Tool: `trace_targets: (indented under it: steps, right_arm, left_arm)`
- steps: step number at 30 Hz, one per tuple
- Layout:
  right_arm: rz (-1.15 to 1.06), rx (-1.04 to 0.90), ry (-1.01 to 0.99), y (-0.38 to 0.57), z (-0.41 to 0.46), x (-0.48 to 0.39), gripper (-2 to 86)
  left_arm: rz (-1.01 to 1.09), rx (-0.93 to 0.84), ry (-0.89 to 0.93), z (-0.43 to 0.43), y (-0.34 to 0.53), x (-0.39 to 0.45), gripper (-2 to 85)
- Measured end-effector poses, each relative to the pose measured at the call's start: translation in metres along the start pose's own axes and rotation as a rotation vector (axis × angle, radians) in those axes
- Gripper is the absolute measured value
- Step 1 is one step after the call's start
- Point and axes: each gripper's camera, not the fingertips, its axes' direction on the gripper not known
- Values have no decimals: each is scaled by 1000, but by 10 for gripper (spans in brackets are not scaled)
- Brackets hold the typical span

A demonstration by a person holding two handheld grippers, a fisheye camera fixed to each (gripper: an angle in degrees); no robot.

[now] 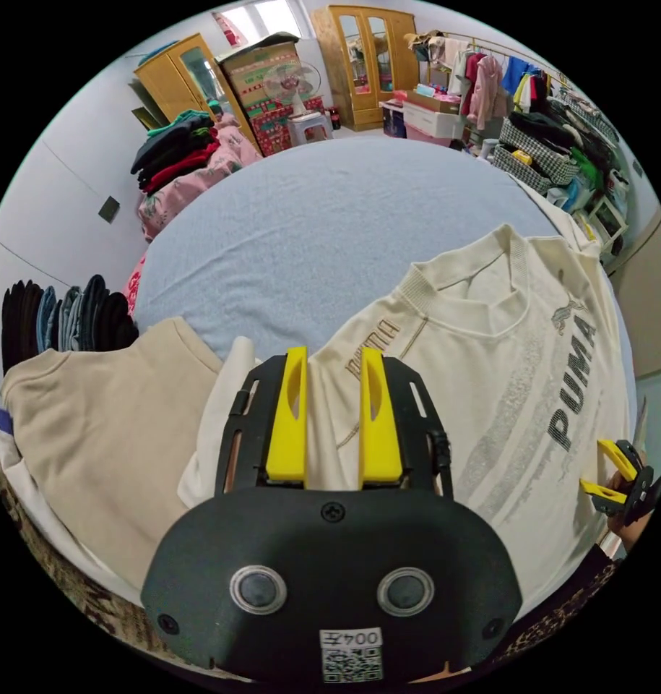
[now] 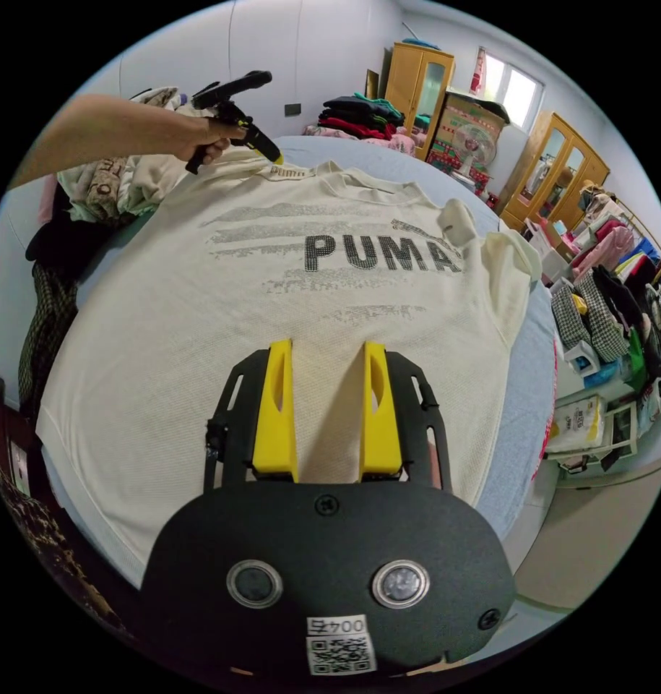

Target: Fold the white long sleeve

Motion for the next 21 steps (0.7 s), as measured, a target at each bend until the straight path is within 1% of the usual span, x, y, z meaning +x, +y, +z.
trace_targets:
  steps: [3,6,8,10,12,14,17,20,21]
  right_arm:
    - [-16,1,2,-2,1,-3,139]
    - [-26,3,18,-3,1,-5,138]
    - [-19,1,4,-5,1,-3,138]
    - [-17,0,0,-6,2,-3,138]
    - [-24,1,11,-7,2,-4,138]
    - [-24,1,10,-8,1,-4,138]
    - [-19,0,1,-10,1,-2,138]
    - [-20,0,3,-11,1,-1,138]
    - [-20,0,2,-12,1,0,138]
  left_arm:
    - [64,-41,15,19,-14,6,82]
    - [107,-30,-29,26,-21,19,40]
    - [76,5,-80,23,-22,24,28]
    - [10,80,-175,15,-18,25,20]
    - [-16,71,-188,25,-16,22,17]
    - [-30,0,-169,45,-17,16,16]
    - [-94,26,-103,54,-19,3,17]
    - [-170,-1,-27,56,-22,-16,22]
    - [-219,20,25,52,-19,-26,22]
